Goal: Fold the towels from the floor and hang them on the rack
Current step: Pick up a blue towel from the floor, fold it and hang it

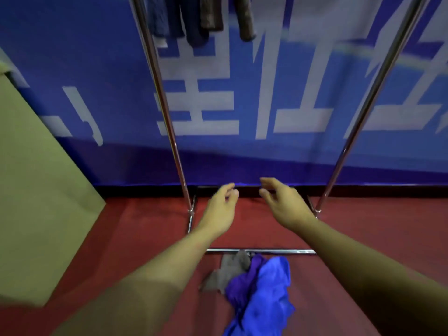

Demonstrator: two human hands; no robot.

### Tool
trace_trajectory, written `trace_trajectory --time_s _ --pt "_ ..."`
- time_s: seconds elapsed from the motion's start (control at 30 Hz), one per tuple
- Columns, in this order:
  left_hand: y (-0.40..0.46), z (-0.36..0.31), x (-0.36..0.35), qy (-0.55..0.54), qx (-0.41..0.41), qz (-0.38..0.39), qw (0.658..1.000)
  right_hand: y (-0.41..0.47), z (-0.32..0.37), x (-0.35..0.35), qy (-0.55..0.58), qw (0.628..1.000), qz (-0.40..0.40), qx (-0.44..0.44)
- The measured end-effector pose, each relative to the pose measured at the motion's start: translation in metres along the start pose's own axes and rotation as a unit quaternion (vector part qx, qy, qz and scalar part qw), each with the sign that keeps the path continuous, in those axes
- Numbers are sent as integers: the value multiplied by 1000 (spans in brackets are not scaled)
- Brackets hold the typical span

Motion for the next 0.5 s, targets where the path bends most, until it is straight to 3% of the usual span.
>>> trace_trajectory --time_s 0.17,0.43,0.5 --pt "-34 107 -34 -6 92 26 995 -44 -70 -86 -12 992 103 -67" --pt "-52 298 -88 -47 232 36 971 -101 -171 -188 -31 960 192 -202" --pt "-64 315 -101 -51 268 39 961 -117 -196 -213 -35 947 210 -242"
Point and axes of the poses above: each hand's wrist, its own y-axis towards the middle knuckle, its own x-axis out of the back of the hand, z = x × y, the point moved 4 cm from there along y, towards the middle knuckle, and after that the axes turned 2 degrees about -y, right-handed, at the moved point
